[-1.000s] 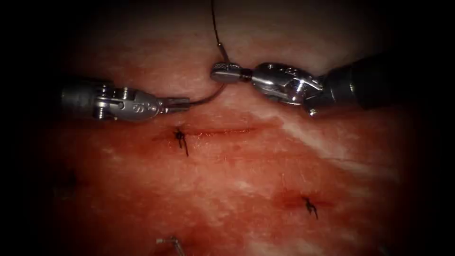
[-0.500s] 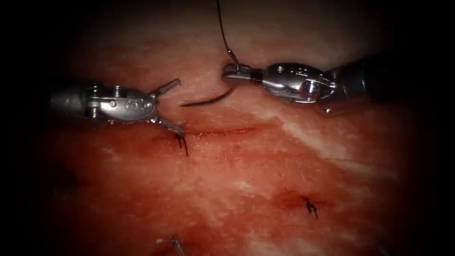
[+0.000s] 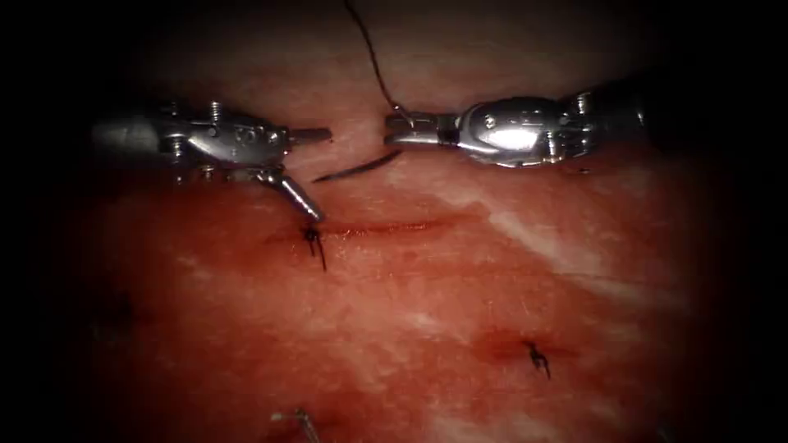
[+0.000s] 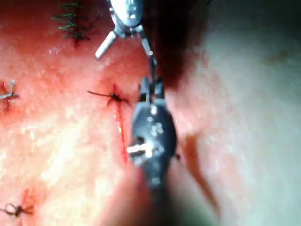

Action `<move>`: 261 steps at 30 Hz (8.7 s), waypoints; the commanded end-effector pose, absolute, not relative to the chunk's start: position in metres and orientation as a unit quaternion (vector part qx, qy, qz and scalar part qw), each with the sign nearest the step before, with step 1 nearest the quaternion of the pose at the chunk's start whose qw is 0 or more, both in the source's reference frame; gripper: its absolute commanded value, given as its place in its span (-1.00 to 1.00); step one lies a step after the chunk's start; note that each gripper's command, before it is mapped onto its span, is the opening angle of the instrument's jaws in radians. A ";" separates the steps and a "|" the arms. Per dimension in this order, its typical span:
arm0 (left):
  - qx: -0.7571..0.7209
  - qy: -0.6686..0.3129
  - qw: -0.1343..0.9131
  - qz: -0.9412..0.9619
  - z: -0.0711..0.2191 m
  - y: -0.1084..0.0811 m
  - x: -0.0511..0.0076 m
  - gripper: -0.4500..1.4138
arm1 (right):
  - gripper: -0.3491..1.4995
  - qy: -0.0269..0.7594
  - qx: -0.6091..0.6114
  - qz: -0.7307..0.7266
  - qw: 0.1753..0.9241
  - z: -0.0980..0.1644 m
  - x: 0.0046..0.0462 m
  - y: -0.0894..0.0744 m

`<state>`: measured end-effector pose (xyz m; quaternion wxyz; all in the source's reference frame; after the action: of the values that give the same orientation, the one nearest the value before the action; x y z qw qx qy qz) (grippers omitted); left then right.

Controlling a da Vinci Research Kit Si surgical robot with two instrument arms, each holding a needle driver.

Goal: Wound Closure

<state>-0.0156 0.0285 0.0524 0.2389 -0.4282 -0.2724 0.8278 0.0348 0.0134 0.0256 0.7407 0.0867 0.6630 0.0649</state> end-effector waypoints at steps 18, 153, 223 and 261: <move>-0.393 -0.378 0.226 0.807 0.057 0.032 -0.0182 0.23 | -1.00 0.685 0.048 -0.063 0.725 0.024 0.0367 0.012; -0.488 -0.143 0.256 0.822 0.058 0.013 -0.0237 0.06 | -1.00 0.617 -0.123 -0.105 0.770 0.025 0.0381 0.010; -0.464 -0.161 0.272 0.827 0.061 0.014 -0.0197 0.14 | -1.00 0.598 -0.220 -0.219 0.739 0.036 0.0375 -0.001; -0.366 -0.231 0.245 0.867 0.063 0.008 -0.0179 -0.17 | -1.00 0.598 -0.180 -0.189 0.758 0.037 0.0375 0.000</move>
<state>-0.0174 0.0090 0.0622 0.2463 -0.3669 -0.2308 0.8669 0.0371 0.0004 0.0360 0.7582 -0.1812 0.5974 -0.1883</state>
